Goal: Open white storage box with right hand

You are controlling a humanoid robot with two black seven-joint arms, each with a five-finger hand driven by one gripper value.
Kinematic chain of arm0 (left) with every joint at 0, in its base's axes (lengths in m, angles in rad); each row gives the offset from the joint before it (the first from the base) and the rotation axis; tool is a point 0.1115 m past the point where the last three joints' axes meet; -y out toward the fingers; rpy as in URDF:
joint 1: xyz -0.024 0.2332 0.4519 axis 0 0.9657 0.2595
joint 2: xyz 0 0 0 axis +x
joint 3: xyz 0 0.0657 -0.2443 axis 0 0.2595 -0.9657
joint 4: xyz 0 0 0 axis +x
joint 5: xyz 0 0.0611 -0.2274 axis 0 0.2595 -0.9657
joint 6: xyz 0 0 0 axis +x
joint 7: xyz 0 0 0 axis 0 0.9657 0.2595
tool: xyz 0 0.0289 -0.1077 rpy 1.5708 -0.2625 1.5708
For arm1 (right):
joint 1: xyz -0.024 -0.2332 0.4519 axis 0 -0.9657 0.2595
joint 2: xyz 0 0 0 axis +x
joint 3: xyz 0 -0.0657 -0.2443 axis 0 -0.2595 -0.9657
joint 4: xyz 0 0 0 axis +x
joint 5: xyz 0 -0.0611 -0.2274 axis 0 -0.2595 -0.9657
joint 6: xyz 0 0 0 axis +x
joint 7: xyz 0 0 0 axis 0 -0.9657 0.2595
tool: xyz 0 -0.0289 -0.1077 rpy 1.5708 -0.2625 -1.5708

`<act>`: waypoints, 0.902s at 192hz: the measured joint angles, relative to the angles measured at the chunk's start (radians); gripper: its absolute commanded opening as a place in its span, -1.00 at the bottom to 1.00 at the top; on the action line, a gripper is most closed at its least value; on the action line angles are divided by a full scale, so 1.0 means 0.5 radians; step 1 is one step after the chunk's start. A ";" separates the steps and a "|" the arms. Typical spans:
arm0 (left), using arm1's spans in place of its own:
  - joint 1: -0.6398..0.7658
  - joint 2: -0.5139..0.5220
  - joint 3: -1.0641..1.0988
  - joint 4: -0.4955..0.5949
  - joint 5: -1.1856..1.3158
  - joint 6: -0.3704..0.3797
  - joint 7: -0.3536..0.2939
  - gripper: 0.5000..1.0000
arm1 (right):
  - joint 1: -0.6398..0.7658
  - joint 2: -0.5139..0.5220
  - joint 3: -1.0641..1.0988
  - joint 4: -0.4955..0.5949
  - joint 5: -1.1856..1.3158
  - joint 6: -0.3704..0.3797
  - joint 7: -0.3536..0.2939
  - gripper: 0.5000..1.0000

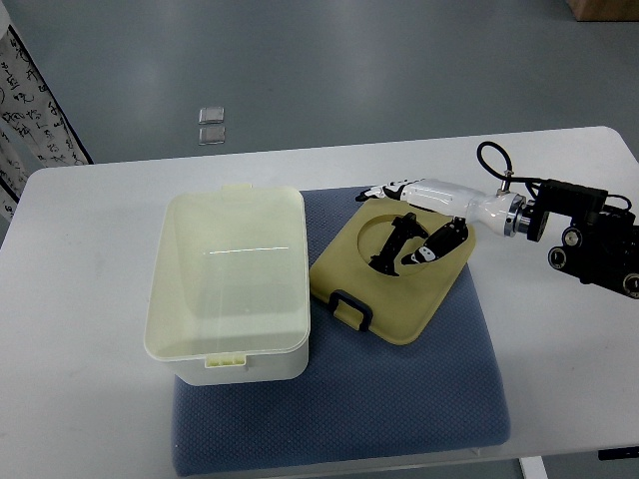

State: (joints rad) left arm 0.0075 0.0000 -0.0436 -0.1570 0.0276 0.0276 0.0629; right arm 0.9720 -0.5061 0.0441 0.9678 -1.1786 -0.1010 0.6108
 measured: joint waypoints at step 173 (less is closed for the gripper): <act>0.001 0.000 -0.001 0.000 0.000 0.000 0.000 1.00 | -0.196 0.212 0.631 -0.375 2.480 0.437 -0.153 0.67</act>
State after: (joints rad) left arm 0.0078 0.0000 -0.0440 -0.1568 0.0276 0.0276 0.0629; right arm 0.8739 -0.4000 0.3594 0.7804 0.0616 0.1178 0.5343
